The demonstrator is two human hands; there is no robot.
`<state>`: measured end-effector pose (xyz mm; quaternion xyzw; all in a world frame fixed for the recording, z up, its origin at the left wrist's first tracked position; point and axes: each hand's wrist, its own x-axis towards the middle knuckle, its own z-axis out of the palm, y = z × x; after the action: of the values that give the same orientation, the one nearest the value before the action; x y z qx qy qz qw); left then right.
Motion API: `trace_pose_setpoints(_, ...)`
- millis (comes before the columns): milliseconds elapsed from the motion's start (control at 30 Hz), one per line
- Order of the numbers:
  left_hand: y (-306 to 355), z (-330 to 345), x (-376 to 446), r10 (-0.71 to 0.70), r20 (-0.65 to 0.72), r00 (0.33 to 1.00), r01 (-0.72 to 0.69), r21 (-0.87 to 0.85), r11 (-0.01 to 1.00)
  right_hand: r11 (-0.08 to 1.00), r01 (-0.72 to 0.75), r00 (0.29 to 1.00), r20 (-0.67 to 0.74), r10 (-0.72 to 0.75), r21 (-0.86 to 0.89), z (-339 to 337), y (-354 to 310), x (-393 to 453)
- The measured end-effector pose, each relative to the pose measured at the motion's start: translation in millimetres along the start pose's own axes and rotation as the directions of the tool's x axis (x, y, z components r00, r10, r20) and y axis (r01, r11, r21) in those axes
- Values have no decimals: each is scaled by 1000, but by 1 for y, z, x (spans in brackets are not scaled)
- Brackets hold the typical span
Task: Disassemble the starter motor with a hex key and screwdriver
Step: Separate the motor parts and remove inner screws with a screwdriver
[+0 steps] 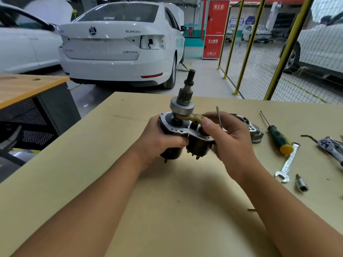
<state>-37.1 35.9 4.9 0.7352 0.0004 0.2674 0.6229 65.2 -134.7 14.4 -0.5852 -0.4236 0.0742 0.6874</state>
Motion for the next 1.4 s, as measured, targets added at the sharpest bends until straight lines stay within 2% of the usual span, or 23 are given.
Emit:
trace_pose_setpoints(167, 4, 4, 2, -21, 40, 999, 18, 58, 998, 999, -8, 998, 56, 11, -48, -13, -6, 3)
trace_pose_setpoints(267, 6, 6, 4, -41, 50, 998, 33, 150, 988, 981, 16, 998, 57, -5, -195, -18, -4, 6)
trace_pose_setpoints(367, 7, 5, 4, -54, 31, 998, 46, 220, 974, 968, 43, 998, 63, -28, -248, -17, -1, 6)
trace_pose_setpoints(533, 7, 3, 6, -86, -23, 996, 89, 293, 952, 969, 25, 1000, 2, -26, -245, -12, 7, 6)
trace_pose_setpoints(667, 5, -4, 3, -99, -55, 994, 113, 390, 914, 973, -44, 997, -74, 28, -226, -12, 15, 9)
trace_pose_setpoints(867, 6, -4, 5, -116, -109, 987, 153, 466, 871, 958, -233, 972, -14, 234, -165, -26, 31, 5)
trace_pose_setpoints(1033, 6, -4, 9, -128, -149, 980, 188, 512, 838, 963, -253, 967, -17, 252, -93, -23, 33, 8)
trace_pose_setpoints(1133, 9, -11, 8, -143, -215, 966, 246, 600, 761, 964, -247, 969, -17, 246, -96, -24, 36, 6)
trace_pose_setpoints(1300, 11, -29, 6, -171, -236, 956, 291, 730, 619, 960, -260, 966, -19, 259, -107, -25, 38, 7)
trace_pose_setpoints(1333, 11, -31, 6, -184, -258, 949, 317, 765, 561, 961, -257, 966, -18, 256, -106, -24, 38, 7)
trace_pose_setpoints(1400, 10, -32, 8, -197, -291, 936, 347, 858, 380, 963, -245, 969, -21, 245, -116, -24, 39, 7)
